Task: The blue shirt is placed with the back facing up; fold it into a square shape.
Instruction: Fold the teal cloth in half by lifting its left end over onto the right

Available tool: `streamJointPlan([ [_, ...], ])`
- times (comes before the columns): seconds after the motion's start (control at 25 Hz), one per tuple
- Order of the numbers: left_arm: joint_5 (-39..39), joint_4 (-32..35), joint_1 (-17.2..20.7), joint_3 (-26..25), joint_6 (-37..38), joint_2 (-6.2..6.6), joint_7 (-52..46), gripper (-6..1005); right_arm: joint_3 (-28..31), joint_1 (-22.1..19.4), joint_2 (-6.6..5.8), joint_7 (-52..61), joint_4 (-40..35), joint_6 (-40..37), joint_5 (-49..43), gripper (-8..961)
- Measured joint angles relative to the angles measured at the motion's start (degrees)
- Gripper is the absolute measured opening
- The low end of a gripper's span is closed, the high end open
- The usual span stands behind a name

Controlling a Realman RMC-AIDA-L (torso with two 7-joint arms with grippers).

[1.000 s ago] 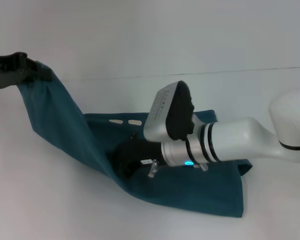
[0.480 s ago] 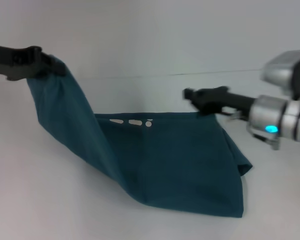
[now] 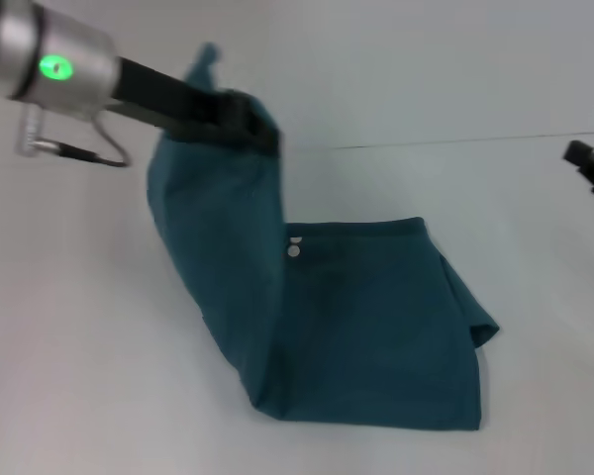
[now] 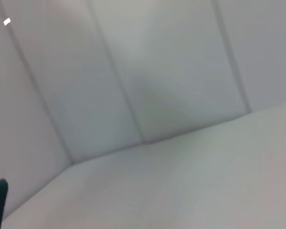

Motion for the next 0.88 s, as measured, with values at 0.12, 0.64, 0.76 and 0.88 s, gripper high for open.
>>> streamJointPlan([
  [0.12, 0.05, 0.40, -0.88, 7.02, -2.59, -4.46, 1.81, 79, 2.50, -1.35, -0.11, 0.02, 0.00, -0.43, 0.01, 0],
  [0.64, -13.91, -3.36, 4.74, 53.16, -29.52, -7.21, -1.39, 155, 4.00, -1.15, -0.37, 0.02, -0.03, 1.73, 0.06, -1],
  [0.76, -14.21, -2.52, 5.44, 48.53, -26.68, -7.05, -1.06, 264, 4.15, -0.69, -0.42, -0.03, -0.07, 1.99, 0.06, -1],
  [0.88, -14.22, -2.43, 5.41, 47.29, -24.62, -7.03, -0.96, 399, 4.17, -0.44, -0.43, -0.16, -0.08, 2.03, 0.06, 0],
])
